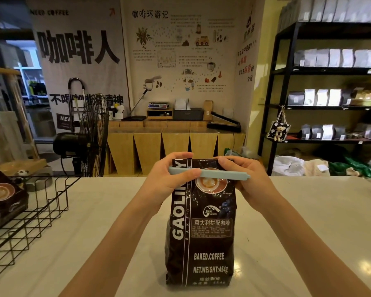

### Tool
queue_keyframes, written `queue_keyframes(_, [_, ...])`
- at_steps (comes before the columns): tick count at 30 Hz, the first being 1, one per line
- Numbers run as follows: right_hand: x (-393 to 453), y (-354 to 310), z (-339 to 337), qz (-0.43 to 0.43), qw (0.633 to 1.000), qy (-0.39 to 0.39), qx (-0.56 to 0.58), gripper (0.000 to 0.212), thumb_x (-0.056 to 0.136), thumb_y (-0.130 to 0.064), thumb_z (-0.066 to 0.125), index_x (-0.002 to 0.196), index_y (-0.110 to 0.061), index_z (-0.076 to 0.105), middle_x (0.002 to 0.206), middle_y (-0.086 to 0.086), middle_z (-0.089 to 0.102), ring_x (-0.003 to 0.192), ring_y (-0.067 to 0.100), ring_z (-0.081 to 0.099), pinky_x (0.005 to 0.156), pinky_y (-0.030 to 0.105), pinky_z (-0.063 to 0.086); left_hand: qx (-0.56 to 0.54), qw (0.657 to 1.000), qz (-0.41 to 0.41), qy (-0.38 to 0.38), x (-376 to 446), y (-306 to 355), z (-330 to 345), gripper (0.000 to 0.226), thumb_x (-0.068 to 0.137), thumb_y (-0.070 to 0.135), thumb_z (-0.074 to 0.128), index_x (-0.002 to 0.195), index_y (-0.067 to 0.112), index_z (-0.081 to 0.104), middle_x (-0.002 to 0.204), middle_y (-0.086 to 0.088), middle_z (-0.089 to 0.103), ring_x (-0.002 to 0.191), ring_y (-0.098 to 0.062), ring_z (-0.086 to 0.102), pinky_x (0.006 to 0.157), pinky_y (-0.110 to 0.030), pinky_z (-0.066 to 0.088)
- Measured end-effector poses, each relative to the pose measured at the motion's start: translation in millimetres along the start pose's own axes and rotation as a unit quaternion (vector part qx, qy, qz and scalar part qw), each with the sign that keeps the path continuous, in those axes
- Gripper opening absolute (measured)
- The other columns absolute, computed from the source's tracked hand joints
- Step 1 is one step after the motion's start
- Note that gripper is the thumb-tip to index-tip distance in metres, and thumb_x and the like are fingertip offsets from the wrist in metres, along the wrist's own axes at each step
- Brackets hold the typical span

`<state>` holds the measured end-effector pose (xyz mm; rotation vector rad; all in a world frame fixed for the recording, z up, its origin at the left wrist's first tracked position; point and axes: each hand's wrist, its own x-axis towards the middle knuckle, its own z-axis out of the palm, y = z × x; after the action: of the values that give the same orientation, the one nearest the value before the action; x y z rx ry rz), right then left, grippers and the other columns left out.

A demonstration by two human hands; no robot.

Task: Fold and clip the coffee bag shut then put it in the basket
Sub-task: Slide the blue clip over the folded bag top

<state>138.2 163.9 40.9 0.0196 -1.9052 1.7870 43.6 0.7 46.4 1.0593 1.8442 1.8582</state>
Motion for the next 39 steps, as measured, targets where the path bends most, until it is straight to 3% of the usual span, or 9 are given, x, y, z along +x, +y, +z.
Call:
queue_keyframes(5, [-2,-11,-6,0.047,0.998,-0.043,-0.005,0.023,0.071,-0.036,0.057,0.080,-0.023,0.073,0.070,-0.006,0.074,0.066,0.006,0.068,0.059,0.016,0.054,0.008,1.000,0.004,0.009,0,0,0,0.049,0.061,0.026,0.072,0.108,0.024,0.059,0.102,-0.012,0.065,0.087,-0.026,0.067,0.074,-0.036,0.057])
queue_keyframes(8, [-3,-16,-8,0.073,0.995,-0.062,-0.027,0.023,0.081,-0.035,0.052,0.085,-0.025,0.072,0.076,-0.005,0.074,0.072,0.008,0.069,0.063,0.020,0.054,-0.001,1.000,0.007,0.005,-1,0,0,0.048,0.058,0.028,0.071,0.104,0.025,0.060,0.101,-0.011,0.065,0.085,-0.023,0.067,0.072,-0.032,0.058])
queue_keyframes(13, [-1,-19,-11,0.145,0.987,-0.065,-0.038,0.035,0.092,-0.043,0.036,0.104,-0.032,0.067,0.105,0.004,0.071,0.102,0.022,0.064,0.088,0.040,0.050,-0.029,1.000,0.006,0.009,-1,0,0,0.039,0.056,0.025,0.072,0.095,0.025,0.064,0.096,-0.012,0.066,0.079,-0.022,0.068,0.069,-0.030,0.059])
queue_keyframes(20, [-4,-26,-9,0.158,0.978,-0.092,-0.102,0.034,0.092,-0.048,0.031,0.112,-0.044,0.058,0.113,-0.002,0.064,0.103,0.020,0.061,0.081,0.036,0.051,-0.007,1.000,0.011,0.014,1,0,-3,0.029,0.068,0.016,0.071,0.094,0.025,0.063,0.096,-0.012,0.066,0.084,-0.026,0.067,0.069,-0.032,0.058])
queue_keyframes(24, [-7,-31,-21,0.118,0.964,-0.112,-0.209,0.051,0.078,-0.056,0.044,0.129,-0.053,0.034,0.108,-0.014,0.058,0.094,0.017,0.067,0.080,0.033,0.055,-0.001,1.000,0.017,0.021,2,0,-4,0.028,0.069,0.014,0.071,0.094,0.025,0.063,0.097,-0.014,0.065,0.082,-0.025,0.067,0.066,-0.030,0.058])
queue_keyframes(27, [-12,-34,-32,0.092,0.964,-0.117,-0.220,0.075,0.065,-0.042,0.064,0.133,-0.044,0.032,0.108,-0.009,0.066,0.092,0.013,0.069,0.078,0.028,0.056,-0.010,0.999,0.019,0.031,2,-2,-5,0.025,0.069,0.012,0.071,0.088,0.025,0.064,0.091,-0.010,0.066,0.080,-0.023,0.067,0.066,-0.029,0.058])
queue_keyframes(29, [-12,-32,-34,0.074,0.968,-0.096,-0.218,0.059,0.064,-0.033,0.068,0.120,-0.027,0.052,0.105,0.000,0.071,0.089,0.011,0.069,0.081,0.029,0.056,-0.009,0.999,0.020,0.035,3,-2,-5,0.024,0.069,0.011,0.071,0.087,0.025,0.064,0.089,-0.008,0.065,0.079,-0.023,0.067,0.067,-0.031,0.057])
queue_keyframes(32, [-9,-24,-33,0.036,0.975,-0.055,-0.214,0.018,0.072,-0.022,0.068,0.090,-0.021,0.069,0.088,0.000,0.074,0.080,0.008,0.069,0.081,0.028,0.055,-0.003,0.999,0.026,0.038,3,-3,-3,0.024,0.069,0.011,0.071,0.087,0.025,0.063,0.090,-0.008,0.064,0.079,-0.024,0.066,0.065,-0.032,0.056])
queue_keyframes(39, [-8,-14,-31,-0.021,0.981,-0.035,-0.191,0.009,0.079,-0.014,0.064,0.082,-0.021,0.069,0.067,-0.010,0.074,0.068,0.003,0.068,0.067,0.017,0.054,-0.005,0.998,0.028,0.057,4,-5,-3,0.024,0.066,0.013,0.073,0.086,0.021,0.063,0.087,-0.010,0.065,0.072,-0.023,0.067,0.058,-0.028,0.057])
